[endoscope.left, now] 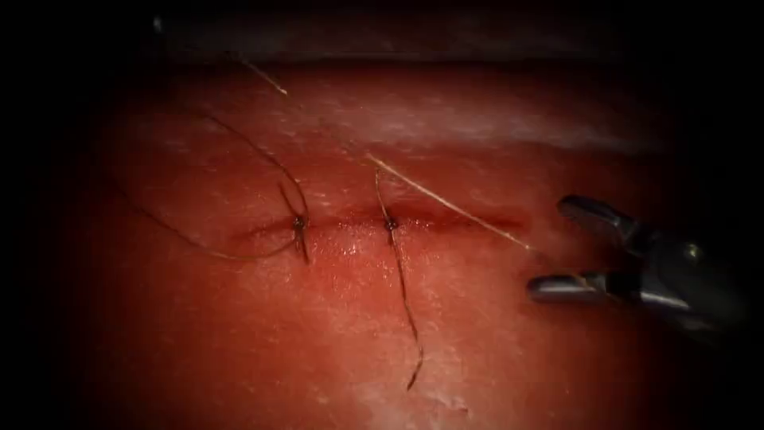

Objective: Wound Closure

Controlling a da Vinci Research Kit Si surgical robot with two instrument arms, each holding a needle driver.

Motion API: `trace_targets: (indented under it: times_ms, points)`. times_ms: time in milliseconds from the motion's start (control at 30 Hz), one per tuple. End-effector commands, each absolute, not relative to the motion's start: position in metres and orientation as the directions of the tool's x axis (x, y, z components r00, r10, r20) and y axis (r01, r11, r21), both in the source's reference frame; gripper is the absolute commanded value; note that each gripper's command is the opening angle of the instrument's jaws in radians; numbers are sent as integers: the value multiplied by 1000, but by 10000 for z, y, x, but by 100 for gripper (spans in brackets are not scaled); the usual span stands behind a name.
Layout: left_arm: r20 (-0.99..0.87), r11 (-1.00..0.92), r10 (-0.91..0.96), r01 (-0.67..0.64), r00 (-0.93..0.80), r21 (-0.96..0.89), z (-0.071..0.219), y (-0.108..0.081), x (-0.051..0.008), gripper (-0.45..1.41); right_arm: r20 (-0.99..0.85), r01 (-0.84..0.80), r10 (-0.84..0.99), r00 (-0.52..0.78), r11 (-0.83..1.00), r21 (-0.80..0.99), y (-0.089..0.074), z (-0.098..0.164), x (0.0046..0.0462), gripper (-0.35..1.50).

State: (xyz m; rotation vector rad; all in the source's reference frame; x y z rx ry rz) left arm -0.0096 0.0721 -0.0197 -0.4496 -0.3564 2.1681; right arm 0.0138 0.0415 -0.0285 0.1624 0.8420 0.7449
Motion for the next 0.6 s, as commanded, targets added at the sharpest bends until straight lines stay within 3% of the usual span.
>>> trace_targets:
  times_ms: [33,167,333,600]
  points:
    - [-201,-588,803,-694,-561,-416,-191,727,-107,49,-620,-531,655,432,741,412,415,-279,144,133]
    - [-317,-651,757,-617,-571,-442,-189,724,-148,71,-623,-541,655,429,738,403,419,-282,139,131]
    - [-415,-613,779,-430,-470,-664,-233,719,-166,76,-672,-629,631,387,714,308,451,-304,111,133]
    - [-418,-587,764,-261,-492,-766,-347,703,-140,78,-684,-677,633,363,683,273,458,-310,102,138]
